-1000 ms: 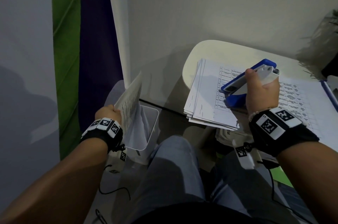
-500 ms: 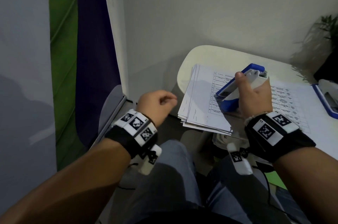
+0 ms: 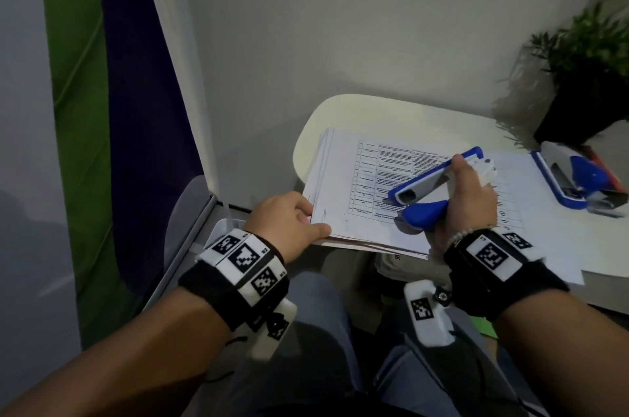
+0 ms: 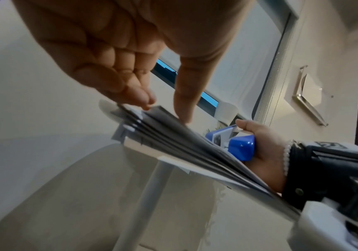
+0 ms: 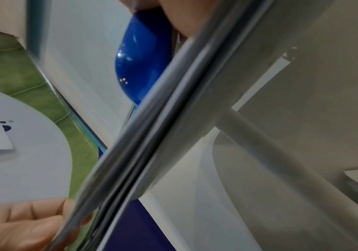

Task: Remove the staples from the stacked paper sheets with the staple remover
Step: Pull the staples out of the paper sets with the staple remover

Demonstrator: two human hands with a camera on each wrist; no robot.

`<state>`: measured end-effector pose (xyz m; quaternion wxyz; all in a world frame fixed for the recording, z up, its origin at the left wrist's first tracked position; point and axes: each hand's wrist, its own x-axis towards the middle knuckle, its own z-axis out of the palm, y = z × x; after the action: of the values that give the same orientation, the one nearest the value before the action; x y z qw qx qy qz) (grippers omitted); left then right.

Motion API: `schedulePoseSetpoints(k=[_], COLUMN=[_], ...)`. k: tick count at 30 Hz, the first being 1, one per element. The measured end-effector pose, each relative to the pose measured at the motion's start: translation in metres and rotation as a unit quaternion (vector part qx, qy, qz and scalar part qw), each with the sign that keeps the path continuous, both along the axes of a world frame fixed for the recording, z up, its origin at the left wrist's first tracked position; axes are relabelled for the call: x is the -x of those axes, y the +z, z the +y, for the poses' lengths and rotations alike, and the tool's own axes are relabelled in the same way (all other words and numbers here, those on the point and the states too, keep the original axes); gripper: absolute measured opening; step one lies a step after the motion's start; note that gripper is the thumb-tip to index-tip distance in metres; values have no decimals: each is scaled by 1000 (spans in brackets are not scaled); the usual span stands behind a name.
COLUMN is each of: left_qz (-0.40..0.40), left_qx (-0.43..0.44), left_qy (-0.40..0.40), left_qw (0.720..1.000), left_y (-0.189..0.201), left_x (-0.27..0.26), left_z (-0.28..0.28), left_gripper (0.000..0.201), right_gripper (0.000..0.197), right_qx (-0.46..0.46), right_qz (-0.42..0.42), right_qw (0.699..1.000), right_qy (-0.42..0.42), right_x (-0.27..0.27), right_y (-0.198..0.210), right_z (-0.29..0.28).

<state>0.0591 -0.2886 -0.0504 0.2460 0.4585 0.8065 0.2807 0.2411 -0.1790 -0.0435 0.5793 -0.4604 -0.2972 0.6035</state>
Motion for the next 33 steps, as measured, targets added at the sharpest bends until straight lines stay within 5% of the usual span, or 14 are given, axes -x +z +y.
schedulePoseSetpoints(k=[8,12,16,28,33], left_qz=[130,51,-37,-50,-19], left_qx=[36,-10,-80,-78,-79], left_qy=[-32,2,35,54,83], left_qw=[990,999,995,994,993], left_y=[20,22,18,3,4], left_x=[-11,-17,-24,-20,-1], left_z=[5,9,13,14,15], left_gripper=[29,41,32,22,23], right_gripper=[20,18,13,9,14], right_qx=[11,11,16,20,3], right_qz=[-7,-11,-21,-16,-90], right_qw=[1000,1000,1000,999,994], right_qy=[1,5,4,32,67], right_x=[-3,-4,-5,-5,-5], right_y=[-3,-5,-7,-3,13], right_z=[4,4,6,7,21])
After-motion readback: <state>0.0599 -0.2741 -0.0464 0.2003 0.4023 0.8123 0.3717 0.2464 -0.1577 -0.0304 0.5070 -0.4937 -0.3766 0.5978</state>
